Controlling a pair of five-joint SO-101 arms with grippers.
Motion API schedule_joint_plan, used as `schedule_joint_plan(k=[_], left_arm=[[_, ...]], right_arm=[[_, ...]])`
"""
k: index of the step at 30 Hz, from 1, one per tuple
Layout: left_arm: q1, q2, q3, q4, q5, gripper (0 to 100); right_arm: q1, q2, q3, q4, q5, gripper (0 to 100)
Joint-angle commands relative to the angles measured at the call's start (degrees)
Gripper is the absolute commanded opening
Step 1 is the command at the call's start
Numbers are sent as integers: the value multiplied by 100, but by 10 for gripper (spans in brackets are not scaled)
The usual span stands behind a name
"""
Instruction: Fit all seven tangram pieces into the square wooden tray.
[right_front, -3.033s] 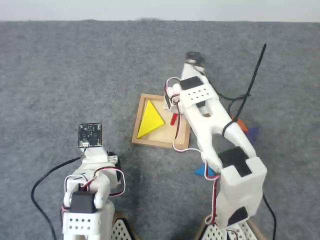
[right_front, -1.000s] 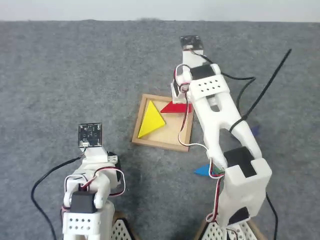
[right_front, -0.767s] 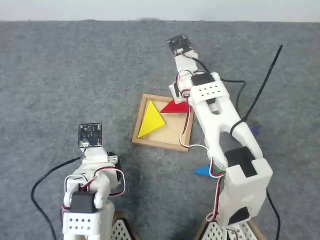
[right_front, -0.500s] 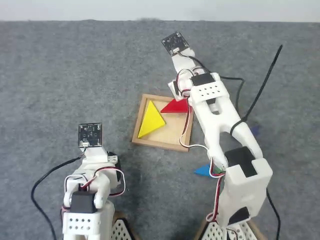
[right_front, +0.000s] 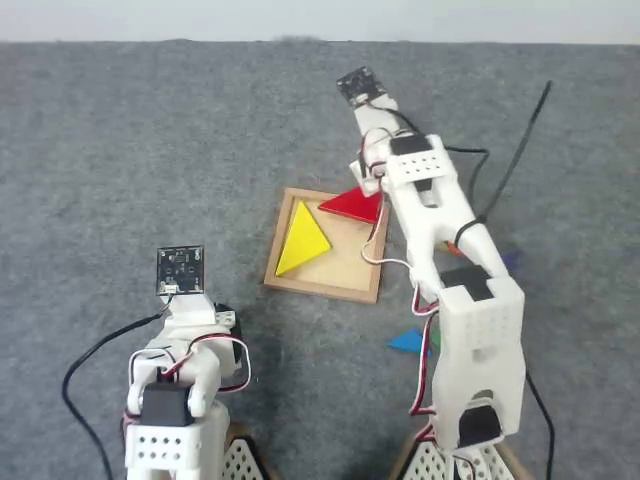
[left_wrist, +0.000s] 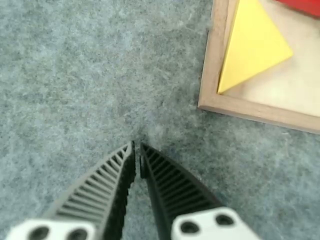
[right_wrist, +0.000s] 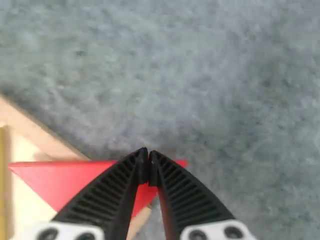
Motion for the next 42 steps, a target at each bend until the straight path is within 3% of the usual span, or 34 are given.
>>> schedule_joint_plan(k=[1,13,25,36,42], left_arm=[[-35,-114,-75,26,-88,14],[-35,-114,-75,26,-88,14],[-35,-114,-75,26,-88,14],[-35,-114,-75,26,-88,14],[-35,-114,-75,26,-88,14]], right_arm=[[171,-92,-343,189,70,6],[-145,-110,-334,998,-132,6],[-558,-163,-141,1068,-325,6],[-725,-1912,2462,-321,-316,6],[-664,-2132,2673,-330,-334,6]])
